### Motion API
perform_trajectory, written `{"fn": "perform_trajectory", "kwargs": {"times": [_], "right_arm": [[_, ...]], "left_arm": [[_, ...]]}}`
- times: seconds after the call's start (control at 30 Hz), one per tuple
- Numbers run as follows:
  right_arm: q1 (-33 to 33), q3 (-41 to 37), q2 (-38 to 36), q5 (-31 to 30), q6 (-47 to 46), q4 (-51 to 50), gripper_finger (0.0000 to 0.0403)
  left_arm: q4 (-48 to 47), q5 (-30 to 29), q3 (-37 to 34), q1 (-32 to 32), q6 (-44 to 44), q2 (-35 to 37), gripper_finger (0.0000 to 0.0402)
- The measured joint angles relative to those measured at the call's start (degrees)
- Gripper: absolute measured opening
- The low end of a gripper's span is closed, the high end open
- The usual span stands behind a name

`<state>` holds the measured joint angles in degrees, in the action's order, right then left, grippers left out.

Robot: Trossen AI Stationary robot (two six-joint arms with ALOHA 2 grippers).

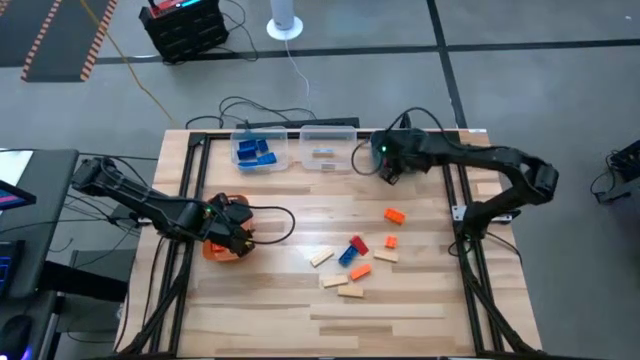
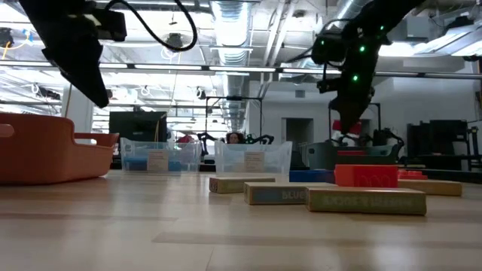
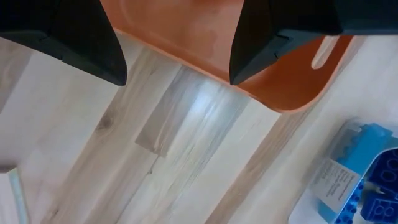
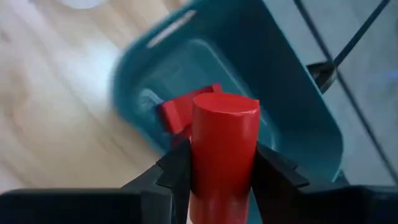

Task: Sort blocks
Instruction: Put the red block into the blue bin, then put the orange game piece into the orange bin

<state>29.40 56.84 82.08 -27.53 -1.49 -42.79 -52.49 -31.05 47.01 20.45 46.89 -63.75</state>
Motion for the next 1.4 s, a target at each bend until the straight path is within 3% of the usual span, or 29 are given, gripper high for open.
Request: {"fn": "perform_trajectory", "kwargs": {"times": [0.13,0.4,0.67,0.73,0.83,1.0,1.17,1.4], "right_arm": [[3.0,0.0,2.82,3.59,1.26,4.24,0.0162],[3.76,0.0,7.87,3.89,5.42,9.25,0.0196],[2.59,0.0,1.81,4.02,5.79,6.68,0.0232],[0.71,0.0,-0.56,6.48,4.12,2.4,0.0233],[-4.29,-1.08,-3.8,14.88,1.2,-4.08,0.0234],[-14.4,-7.53,-5.61,22.7,-5.43,-5.64,0.0234],[-20.88,-11.21,-5.23,22.83,-12.29,-4.14,0.0235],[-21.4,-14.5,-4.85,19.19,-15.02,0.79,0.0235]], "left_arm": [[0.42,-0.03,-0.43,0.0,-0.05,0.0,0.0276],[4.61,-0.41,-0.43,0.23,-1.96,0.0,0.0276],[13.71,-0.52,-0.4,0.33,-6.76,-1.03,0.0276],[13.81,-0.56,-0.4,0.33,-6.71,-1.68,0.0276],[13.79,0.06,-0.4,0.38,-5.65,-2.99,0.0276],[14.71,0.72,-0.4,0.36,-6.65,-5.45,0.0276],[18.28,0.72,-0.27,-0.02,-11.32,-8.21,0.0276],[19.19,0.76,2.25,0.29,-12.42,-10.12,0.0276]]}}
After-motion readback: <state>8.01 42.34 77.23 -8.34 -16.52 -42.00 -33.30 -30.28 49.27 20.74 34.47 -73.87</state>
